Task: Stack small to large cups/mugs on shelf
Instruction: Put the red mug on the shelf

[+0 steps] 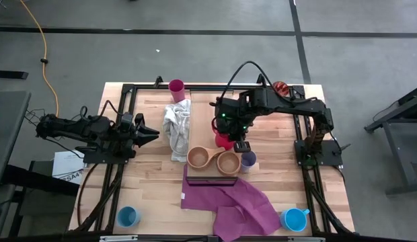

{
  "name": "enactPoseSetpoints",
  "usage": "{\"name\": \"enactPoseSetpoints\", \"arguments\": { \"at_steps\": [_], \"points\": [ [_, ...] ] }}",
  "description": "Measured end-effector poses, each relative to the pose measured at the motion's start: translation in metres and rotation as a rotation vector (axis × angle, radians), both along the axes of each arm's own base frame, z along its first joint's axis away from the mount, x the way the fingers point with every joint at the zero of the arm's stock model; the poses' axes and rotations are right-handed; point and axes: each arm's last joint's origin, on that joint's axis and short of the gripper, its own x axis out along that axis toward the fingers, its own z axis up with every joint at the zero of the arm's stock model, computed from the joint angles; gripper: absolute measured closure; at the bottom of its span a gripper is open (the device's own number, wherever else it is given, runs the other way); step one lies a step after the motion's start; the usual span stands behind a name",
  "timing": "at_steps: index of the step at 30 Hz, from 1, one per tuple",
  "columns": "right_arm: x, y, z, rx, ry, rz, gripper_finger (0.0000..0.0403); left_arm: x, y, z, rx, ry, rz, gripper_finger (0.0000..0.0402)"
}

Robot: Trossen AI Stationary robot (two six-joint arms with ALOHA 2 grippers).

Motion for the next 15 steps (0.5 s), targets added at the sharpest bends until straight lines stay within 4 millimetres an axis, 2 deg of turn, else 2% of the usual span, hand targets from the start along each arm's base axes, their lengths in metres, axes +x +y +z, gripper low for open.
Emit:
{"name": "enactPoseSetpoints", "arguments": {
  "at_steps": [15],
  "points": [
    [0.0017,-0.0001,0.0003,0.001,-0.016,-0.004,0.0368,0.0,0.0,-0.0001,0.002,0.001,0.0,0.0324]
  ]
}}
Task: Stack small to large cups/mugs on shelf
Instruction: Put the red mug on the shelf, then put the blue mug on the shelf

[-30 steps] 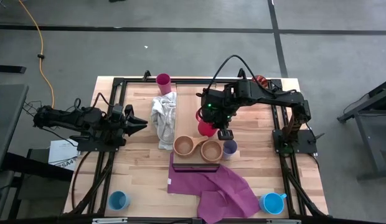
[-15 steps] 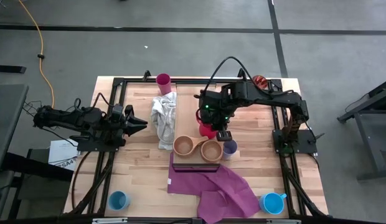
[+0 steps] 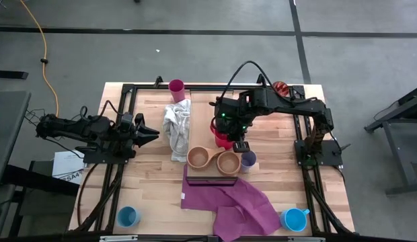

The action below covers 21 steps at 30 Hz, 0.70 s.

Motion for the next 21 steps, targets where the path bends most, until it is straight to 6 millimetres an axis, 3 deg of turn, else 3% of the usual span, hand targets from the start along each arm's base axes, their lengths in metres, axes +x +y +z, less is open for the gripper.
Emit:
{"name": "enactPoseSetpoints", "arguments": {
  "at_steps": [13,21],
  "points": [
    [0.001,0.001,0.003,0.036,-0.028,0.013,0.0368,0.0,0.0,0.0,0.0,0.0,0.0,0.0324],
    [-0.002,0.0,0.029,0.034,-0.141,0.006,0.0368,0.0,0.0,0.0,0.0,0.0,0.0,0.0324]
  ]
}}
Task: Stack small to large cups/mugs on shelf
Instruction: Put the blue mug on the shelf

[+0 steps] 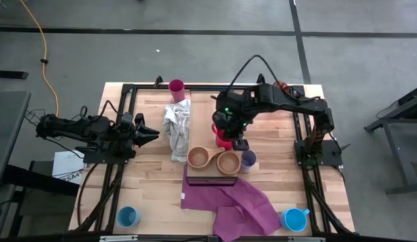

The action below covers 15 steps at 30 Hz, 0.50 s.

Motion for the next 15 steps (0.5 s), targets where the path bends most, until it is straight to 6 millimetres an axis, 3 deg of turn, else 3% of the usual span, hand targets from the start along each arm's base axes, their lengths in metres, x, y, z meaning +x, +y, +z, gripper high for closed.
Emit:
{"name": "enactPoseSetpoints", "arguments": {
  "at_steps": [10,15],
  "points": [
    [-0.016,-0.009,0.057,0.001,-0.243,-0.054,0.0368,0.0,-0.003,0.01,0.018,-0.099,-0.102,0.0324],
    [-0.045,-0.015,0.096,0.048,-0.493,-0.136,0.0368,-0.001,-0.004,0.018,0.072,-0.181,-0.121,0.0324]
  ]
}}
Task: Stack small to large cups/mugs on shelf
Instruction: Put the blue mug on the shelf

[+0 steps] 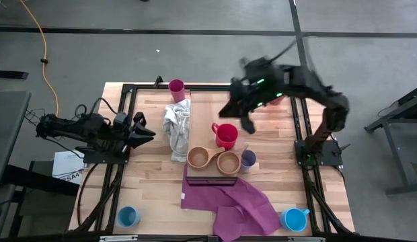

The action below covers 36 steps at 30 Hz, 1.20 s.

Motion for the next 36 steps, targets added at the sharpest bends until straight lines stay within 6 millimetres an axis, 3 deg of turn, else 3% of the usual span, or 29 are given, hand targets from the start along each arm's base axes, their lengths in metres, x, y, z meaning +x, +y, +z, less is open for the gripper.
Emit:
{"name": "enactPoseSetpoints", "arguments": {
  "at_steps": [9,17,20,26,32,36],
  "points": [
    [-0.093,0.005,0.07,-0.025,-0.386,-0.122,0.0368,-0.001,-0.001,0.004,0.063,-0.048,-0.033,0.0324],
    [-0.174,0.017,0.09,-0.066,-0.65,-0.126,0.0368,-0.001,-0.002,0.005,0.084,-0.057,-0.044,0.0324],
    [-0.195,0.02,0.08,-0.053,-0.731,-0.113,0.0368,-0.001,-0.002,0.006,0.093,-0.062,-0.037,0.0324],
    [-0.219,0.025,0.036,0.086,-0.863,-0.029,0.0376,-0.002,0.0,0.01,0.088,-0.1,0.017,0.0324],
    [-0.226,0.029,-0.023,0.333,-0.782,0.036,0.0401,-0.004,0.002,0.016,0.073,-0.163,0.081,0.0324],
    [-0.222,0.033,-0.062,0.527,-0.601,0.104,0.0401,-0.005,0.003,0.017,0.057,-0.177,0.125,0.0324]
  ]
}}
